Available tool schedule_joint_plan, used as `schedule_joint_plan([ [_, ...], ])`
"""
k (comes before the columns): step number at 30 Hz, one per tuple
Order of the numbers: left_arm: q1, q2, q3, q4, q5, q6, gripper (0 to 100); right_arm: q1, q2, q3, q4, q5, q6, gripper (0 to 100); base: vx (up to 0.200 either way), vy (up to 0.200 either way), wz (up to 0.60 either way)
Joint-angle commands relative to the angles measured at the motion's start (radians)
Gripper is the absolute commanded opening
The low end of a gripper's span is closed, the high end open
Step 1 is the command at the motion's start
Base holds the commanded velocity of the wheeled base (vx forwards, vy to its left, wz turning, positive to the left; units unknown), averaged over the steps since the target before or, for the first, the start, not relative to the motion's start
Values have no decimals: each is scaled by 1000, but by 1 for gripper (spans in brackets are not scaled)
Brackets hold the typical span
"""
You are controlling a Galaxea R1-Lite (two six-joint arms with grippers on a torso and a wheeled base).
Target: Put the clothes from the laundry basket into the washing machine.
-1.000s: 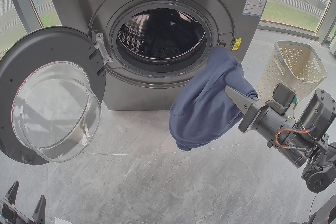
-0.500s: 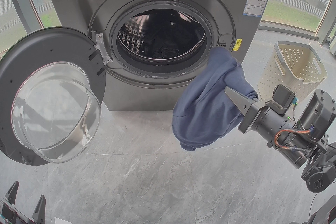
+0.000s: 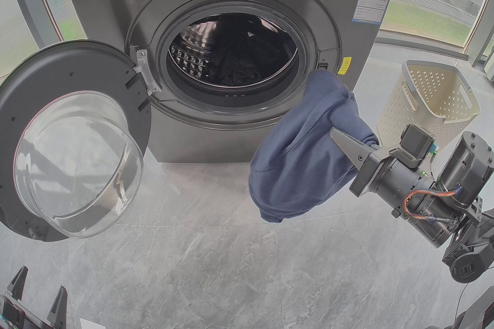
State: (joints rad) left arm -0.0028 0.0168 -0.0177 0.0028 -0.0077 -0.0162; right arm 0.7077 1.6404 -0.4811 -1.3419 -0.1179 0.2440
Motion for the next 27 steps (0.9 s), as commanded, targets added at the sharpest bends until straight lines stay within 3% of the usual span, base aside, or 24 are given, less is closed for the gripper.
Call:
schedule_joint_plan([
  [1, 0, -9, 18, 0, 0, 1, 100, 3, 9, 1, 0, 0, 0, 0, 0, 0, 0],
  [7, 0, -9, 18, 0, 0, 4, 100, 16, 16, -5, 0, 0, -2, 0, 0, 0, 0],
  [12, 0, -9, 18, 0, 0, 7, 100, 23, 33, -17, 0, 0, -2, 0, -200, 0, 0],
  [16, 0, -11, 18, -1, -2, 12, 100, 50, 93, -128, 0, -3, -2, 0, -50, 0, 0],
  [27, 0, -11, 18, -1, -3, 18, 100, 61, 133, -284, 76, -19, -3, 0, 0, 0, 0],
])
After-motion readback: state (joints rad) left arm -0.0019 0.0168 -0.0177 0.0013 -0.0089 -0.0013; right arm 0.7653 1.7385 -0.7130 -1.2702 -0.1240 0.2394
